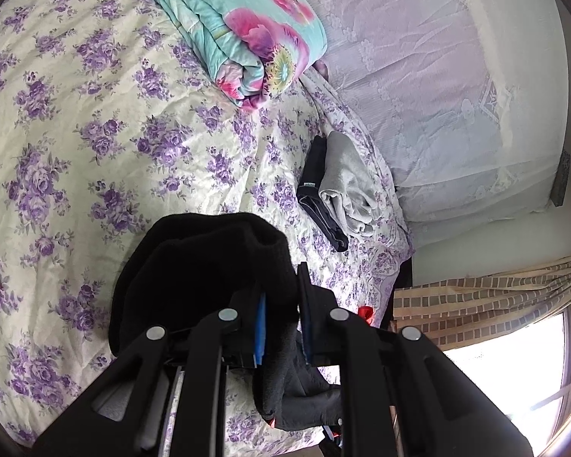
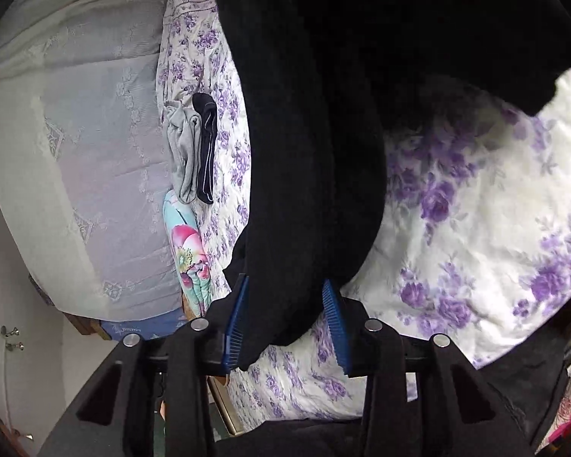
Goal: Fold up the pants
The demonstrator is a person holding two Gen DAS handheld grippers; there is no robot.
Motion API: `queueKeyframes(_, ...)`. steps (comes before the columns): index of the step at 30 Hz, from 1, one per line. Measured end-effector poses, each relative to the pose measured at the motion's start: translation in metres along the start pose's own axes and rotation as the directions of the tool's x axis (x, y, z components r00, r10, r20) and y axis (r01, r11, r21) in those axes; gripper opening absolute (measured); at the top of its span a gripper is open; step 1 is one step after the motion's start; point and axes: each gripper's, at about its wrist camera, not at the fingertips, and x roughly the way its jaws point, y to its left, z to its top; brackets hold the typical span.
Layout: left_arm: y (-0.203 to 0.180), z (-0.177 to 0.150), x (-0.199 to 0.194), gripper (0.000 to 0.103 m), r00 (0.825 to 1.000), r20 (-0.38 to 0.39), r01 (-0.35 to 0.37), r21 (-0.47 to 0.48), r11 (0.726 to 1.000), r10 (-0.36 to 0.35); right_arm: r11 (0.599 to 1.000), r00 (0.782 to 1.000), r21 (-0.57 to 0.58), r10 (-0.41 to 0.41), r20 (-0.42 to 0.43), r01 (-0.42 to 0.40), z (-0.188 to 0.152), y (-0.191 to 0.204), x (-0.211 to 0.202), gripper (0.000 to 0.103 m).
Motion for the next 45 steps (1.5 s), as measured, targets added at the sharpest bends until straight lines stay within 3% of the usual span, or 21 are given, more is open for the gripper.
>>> queueKeyframes(1, -0.001, -0.001, -0.002, 0.013, 1.0, 0.003, 0.0, 0.002, 1.0, 0.0, 1.0, 1.0, -0.014, 0.011, 0.016, -0.011, 0.003, 0.003, 0.001, 0.02)
queueKeyframes(2, -0.002, -0.002, -0.004, 0.013, 1.0, 0.007, 0.001, 0.003, 1.0, -0.001, 0.999, 0.999, -0.043, 0.014, 0.038, -0.012, 0.005, 0.009, -0.002, 0.004)
queueKeyframes(3, -0.002, -0.004, -0.009, 0.013, 1.0, 0.012, 0.0, 0.004, 1.0, 0.0, 0.997, 0.998, -0.079, 0.001, 0.068, 0.005, 0.007, 0.017, -0.008, 0.003)
queueKeyframes(9, -0.004, -0.022, -0.04, 0.013, 0.998, 0.058, 0.022, -0.011, 1.0, -0.021, 0.961, 0.989, -0.276, 0.056, 0.14, -0.016, 0.016, 0.089, -0.065, 0.003)
queueKeyframes(13, -0.028, -0.035, -0.058, 0.013, 0.994, 0.094, 0.048, 0.014, 0.999, -0.049, 0.91, 0.979, -0.411, 0.125, 0.159, -0.05, 0.041, 0.153, -0.092, 0.003)
queueKeyframes(17, -0.064, -0.031, -0.055, 0.014, 0.992, 0.116, 0.036, 0.066, 0.997, -0.044, 0.86, 0.979, -0.504, 0.159, 0.123, -0.076, 0.085, 0.204, -0.085, 0.003)
queueKeyframes(20, -0.076, -0.006, -0.023, 0.014, 0.995, 0.101, -0.022, 0.067, 0.998, 0.015, 0.854, 0.991, -0.518, 0.101, 0.083, -0.044, 0.142, 0.223, -0.046, 0.003)
queueKeyframes(23, -0.072, 0.033, 0.035, 0.015, 0.994, 0.069, -0.089, 0.057, 0.994, 0.085, 0.865, 0.999, -0.502, 0.006, 0.037, 0.013, 0.201, 0.228, 0.022, 0.003)
queueKeyframes(25, -0.061, 0.061, 0.084, 0.016, 0.985, 0.065, -0.165, 0.033, 0.986, 0.163, 0.876, 0.998, -0.479, -0.061, 0.003, 0.055, 0.234, 0.226, 0.075, 0.003)
queueKeyframes(27, -0.043, 0.081, 0.129, 0.035, 0.976, 0.03, -0.214, -0.022, 0.977, 0.215, 0.874, 0.99, -0.476, -0.134, -0.038, 0.1, 0.261, 0.223, 0.135, 0.003)
queueKeyframes(29, -0.028, 0.086, 0.15, 0.04, 0.963, 0.05, -0.261, -0.099, 0.96, 0.266, 0.861, 0.973, -0.476, -0.226, -0.047, 0.177, 0.286, 0.219, 0.188, 0.006)
queueKeyframes(32, -0.019, 0.072, 0.152, 0.049, 0.967, 0.045, -0.243, -0.133, 0.961, 0.251, 0.857, 0.95, -0.453, -0.306, -0.069, 0.243, 0.309, 0.205, 0.237, 0.006)
queueKeyframes(33, -0.019, 0.066, 0.146, 0.056, 0.964, 0.047, -0.254, -0.125, 0.959, 0.262, 0.852, 0.947, -0.461, -0.313, -0.074, 0.246, 0.311, 0.2, 0.244, 0.006)
queueKeyframes(35, -0.017, 0.052, 0.125, 0.06, 0.953, 0.054, -0.293, -0.102, 0.951, 0.3, 0.85, 0.942, -0.464, -0.324, -0.09, 0.249, 0.314, 0.192, 0.25, 0.008)
queueKeyframes(38, -0.008, 0.031, 0.091, 0.06, 0.947, 0.05, -0.314, -0.085, 0.946, 0.319, 0.896, 0.955, -0.397, -0.269, -0.128, 0.2, 0.314, 0.177, 0.236, 0.032)
queueKeyframes(39, -0.002, 0.022, 0.079, 0.06, 0.944, 0.045, -0.322, -0.086, 0.943, 0.326, 0.907, 0.961, -0.382, -0.244, -0.132, 0.178, 0.312, 0.176, 0.227, 0.036)
queueKeyframes(45, 0.05, -0.034, 0.054, 0.06, 0.961, -0.038, -0.278, -0.16, 0.947, 0.275, 0.913, 0.975, -0.375, -0.204, -0.083, 0.159, 0.27, 0.171, 0.161, 0.04)
